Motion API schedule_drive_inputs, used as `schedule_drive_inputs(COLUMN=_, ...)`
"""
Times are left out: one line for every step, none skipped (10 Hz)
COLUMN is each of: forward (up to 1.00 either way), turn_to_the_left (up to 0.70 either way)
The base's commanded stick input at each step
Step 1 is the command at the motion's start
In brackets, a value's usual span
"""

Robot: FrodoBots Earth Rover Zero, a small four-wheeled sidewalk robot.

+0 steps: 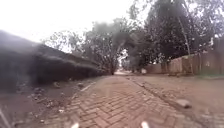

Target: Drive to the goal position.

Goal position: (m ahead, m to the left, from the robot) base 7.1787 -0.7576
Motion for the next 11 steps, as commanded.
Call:
schedule_drive_inputs(forward=0.7, turn_to_the_left=-0.12)
schedule_drive_inputs(forward=0.7, turn_to_the_left=0.04)
schedule_drive_inputs(forward=0.7, turn_to_the_left=0.05)
schedule_drive_inputs(forward=0.7, turn_to_the_left=0.05)
schedule_drive_inputs(forward=0.64, turn_to_the_left=0.01)
schedule_drive_inputs(forward=0.56, turn_to_the_left=0.01)
schedule_drive_inputs(forward=0.5, turn_to_the_left=0.0)
schedule_drive_inputs(forward=0.5, turn_to_the_left=0.0)
schedule_drive_inputs(forward=0.5, turn_to_the_left=0.0)
schedule_drive_inputs(forward=0.5, turn_to_the_left=0.0)
schedule_drive_inputs(forward=0.5, turn_to_the_left=0.0)
